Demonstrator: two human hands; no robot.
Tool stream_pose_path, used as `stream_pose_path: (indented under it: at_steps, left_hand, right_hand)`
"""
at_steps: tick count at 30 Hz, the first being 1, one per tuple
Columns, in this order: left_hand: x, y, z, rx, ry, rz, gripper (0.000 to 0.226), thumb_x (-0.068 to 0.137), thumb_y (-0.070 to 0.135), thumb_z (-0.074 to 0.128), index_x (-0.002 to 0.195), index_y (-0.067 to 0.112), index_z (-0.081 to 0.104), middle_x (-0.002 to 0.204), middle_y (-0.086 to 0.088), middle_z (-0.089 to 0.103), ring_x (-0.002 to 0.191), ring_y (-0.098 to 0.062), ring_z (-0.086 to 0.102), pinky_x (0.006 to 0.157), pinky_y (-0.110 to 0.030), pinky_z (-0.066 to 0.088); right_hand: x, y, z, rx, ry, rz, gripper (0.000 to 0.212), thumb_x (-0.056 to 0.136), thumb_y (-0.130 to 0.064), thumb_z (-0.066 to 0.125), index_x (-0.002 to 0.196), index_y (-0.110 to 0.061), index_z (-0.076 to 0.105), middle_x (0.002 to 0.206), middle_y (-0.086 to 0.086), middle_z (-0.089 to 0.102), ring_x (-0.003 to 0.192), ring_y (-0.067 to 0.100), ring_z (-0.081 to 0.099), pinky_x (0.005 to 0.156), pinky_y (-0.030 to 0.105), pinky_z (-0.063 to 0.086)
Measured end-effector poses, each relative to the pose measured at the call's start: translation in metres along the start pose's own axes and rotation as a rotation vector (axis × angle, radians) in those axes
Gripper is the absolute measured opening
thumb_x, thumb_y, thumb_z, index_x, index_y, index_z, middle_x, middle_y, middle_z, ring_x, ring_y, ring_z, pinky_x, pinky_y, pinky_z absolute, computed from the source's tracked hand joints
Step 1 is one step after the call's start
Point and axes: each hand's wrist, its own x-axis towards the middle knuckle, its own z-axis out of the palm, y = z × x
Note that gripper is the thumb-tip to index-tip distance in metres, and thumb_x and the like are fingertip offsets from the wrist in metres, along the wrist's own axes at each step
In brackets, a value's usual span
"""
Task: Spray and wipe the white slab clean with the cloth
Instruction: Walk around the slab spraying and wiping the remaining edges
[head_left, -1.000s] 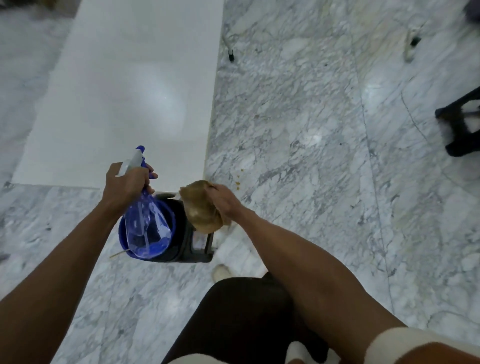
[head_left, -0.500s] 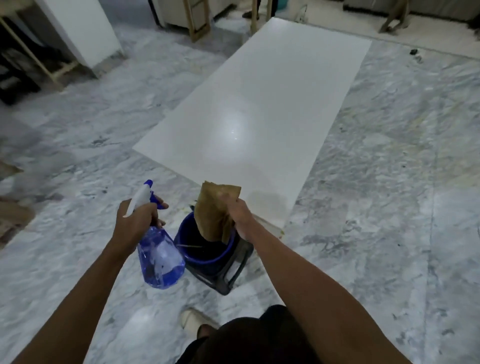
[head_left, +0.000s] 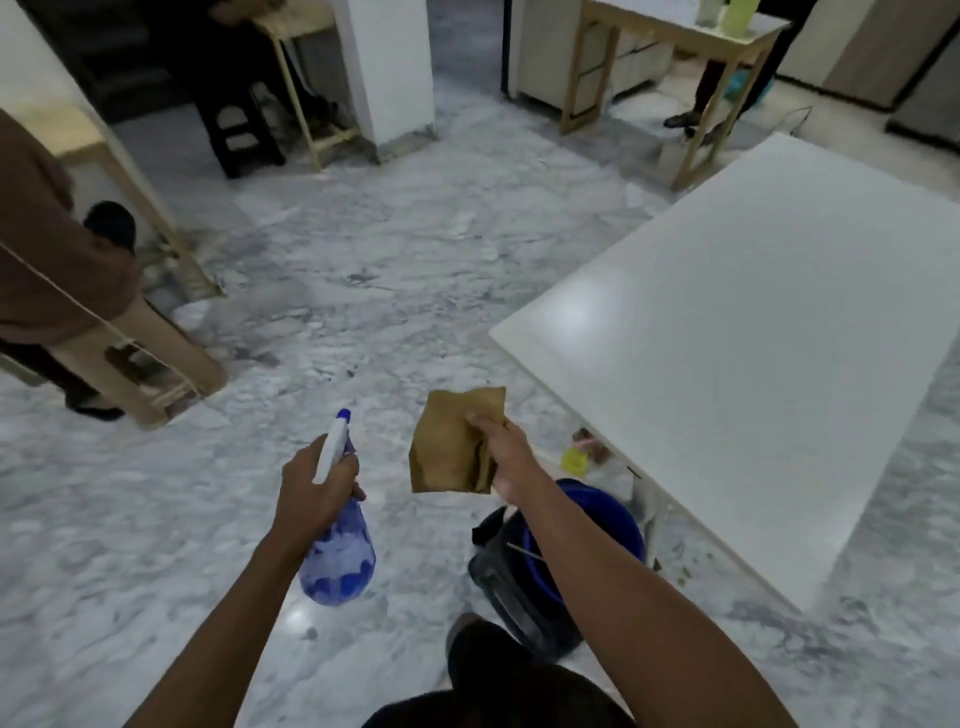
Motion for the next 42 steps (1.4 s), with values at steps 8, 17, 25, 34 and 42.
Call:
stream_pose_path:
  at_steps: [8,17,25,34,42]
  left_hand:
    - [0.126,-0.018,-0.038,-0.287,0.123,-0.169,0.025,0.100,0.016,0.065,0.075,0.011,0.067,0.070,-0.010,0.075,0.071,-0.026,0.076,0.078,-0.041,0.060]
    - [0.283,-0.007,-0.067,-0.301,0.138,-0.002,0.045,0.097,0.018,0.067,0.059,-0.004,0.068,0.052,-0.027,0.064,0.048,-0.012,0.068,0.054,-0.016,0.052]
    - [0.455,0.012,-0.053,-0.258,-0.121,-0.016,0.048,0.096,0.008,0.069,0.051,0.003,0.054,0.044,-0.013,0.050,0.038,-0.017,0.049,0.045,-0.026,0.041]
    - [0.625,0.086,0.061,-0.052,-0.668,0.233,0.044,0.095,0.021,0.072,0.059,0.001,0.056,0.051,-0.016,0.051,0.053,-0.019,0.055,0.058,-0.037,0.044]
    - [0.637,0.214,0.224,0.015,-1.159,0.454,0.044,0.096,0.007,0.068,0.054,0.009,0.060,0.040,-0.005,0.046,0.041,-0.020,0.049,0.046,-0.026,0.036]
  right_hand:
    - [0.090,-0.051,0.118,-0.065,-0.050,-0.016,0.037,0.083,-0.028,0.077,0.117,-0.018,0.067,0.119,0.007,0.069,0.109,0.030,0.065,0.095,0.054,0.053]
    - [0.227,-0.105,0.236,-0.023,0.022,0.034,0.036,0.088,-0.024,0.073,0.121,-0.012,0.067,0.118,0.010,0.069,0.108,0.029,0.065,0.096,0.048,0.055]
    - [0.319,-0.163,0.259,0.012,0.146,0.005,0.030,0.089,-0.023,0.070,0.116,-0.009,0.067,0.111,0.011,0.072,0.100,0.029,0.069,0.086,0.043,0.059]
    - [0.372,-0.237,0.201,0.305,0.594,-0.158,0.033,0.089,-0.024,0.069,0.119,-0.009,0.067,0.121,0.009,0.068,0.107,0.027,0.065,0.101,0.047,0.052]
    - [0.334,-0.259,0.092,0.648,1.024,-0.330,0.046,0.097,-0.031,0.063,0.135,-0.006,0.056,0.119,0.008,0.067,0.111,0.027,0.063,0.101,0.045,0.051]
